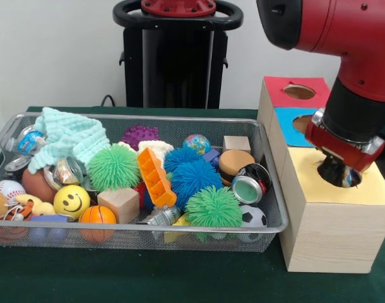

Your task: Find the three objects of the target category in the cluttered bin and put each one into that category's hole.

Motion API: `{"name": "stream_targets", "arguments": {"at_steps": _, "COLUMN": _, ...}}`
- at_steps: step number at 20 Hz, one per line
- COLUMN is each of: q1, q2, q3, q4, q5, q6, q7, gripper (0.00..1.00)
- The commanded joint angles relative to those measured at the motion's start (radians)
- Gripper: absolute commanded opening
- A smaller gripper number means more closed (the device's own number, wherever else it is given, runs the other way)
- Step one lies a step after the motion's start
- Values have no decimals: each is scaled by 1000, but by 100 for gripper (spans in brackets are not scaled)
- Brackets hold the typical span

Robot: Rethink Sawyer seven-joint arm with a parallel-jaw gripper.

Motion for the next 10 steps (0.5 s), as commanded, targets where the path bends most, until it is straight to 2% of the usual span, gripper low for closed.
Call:
{"name": "stream_targets", "arguments": {"at_steps": 1, "q1": -57, "q2": 87, "q3": 61, "q4": 40, "q5": -4, "q6": -142, "q7": 159, "gripper": 0}}
{"name": "stream_targets", "arguments": {"at_steps": 6, "q1": -82, "q2": 144, "q3": 91, "q4": 49, "q5": -14, "q6": -248, "q7": 117, "gripper": 0}}
{"name": "stream_targets", "arguments": {"at_steps": 10, "q1": -89, "q2": 129, "q3": 97, "q4": 59, "q5": -16, "q6": -236, "q7": 98, "gripper": 0}}
